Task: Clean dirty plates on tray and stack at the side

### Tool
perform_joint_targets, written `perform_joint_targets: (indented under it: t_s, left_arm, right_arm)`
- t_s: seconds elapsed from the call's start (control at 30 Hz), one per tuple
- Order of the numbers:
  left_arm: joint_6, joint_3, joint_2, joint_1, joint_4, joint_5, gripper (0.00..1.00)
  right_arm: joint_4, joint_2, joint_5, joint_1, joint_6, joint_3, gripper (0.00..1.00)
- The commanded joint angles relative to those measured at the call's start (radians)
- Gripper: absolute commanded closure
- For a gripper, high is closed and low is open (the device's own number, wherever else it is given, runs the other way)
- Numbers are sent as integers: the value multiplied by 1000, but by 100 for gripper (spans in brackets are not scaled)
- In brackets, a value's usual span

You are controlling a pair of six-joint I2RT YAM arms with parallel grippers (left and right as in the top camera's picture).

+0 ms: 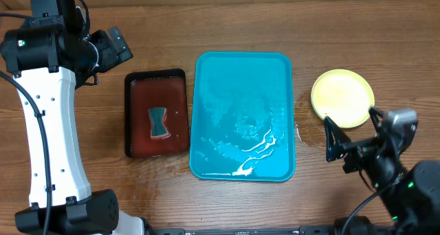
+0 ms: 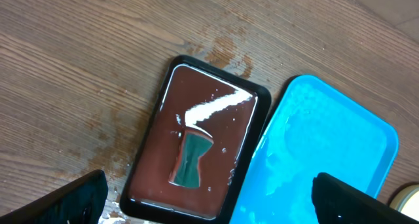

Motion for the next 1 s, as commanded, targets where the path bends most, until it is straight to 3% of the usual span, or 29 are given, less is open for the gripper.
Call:
perform_joint_targets:
  t_s: [0.0, 0.07, 0.2, 0.47, 0.97]
  left_arm:
    - [4, 18, -13, 8, 1, -3, 0]
    - [4, 18, -13, 8, 1, -3, 0]
    - [4, 18, -13, 8, 1, -3, 0]
    - [4, 18, -13, 8, 1, -3, 0]
    - [4, 18, -13, 8, 1, -3, 0]
  right_arm:
    - [89, -147, 37, -48, -7, -230, 0]
    - [203, -277, 36, -51, -6, -417, 0]
    - [352, -383, 17, -51, 58, -599, 0]
    - [629, -438, 10, -51, 117, -815, 0]
    - [622, -438, 14, -44, 117, -813, 0]
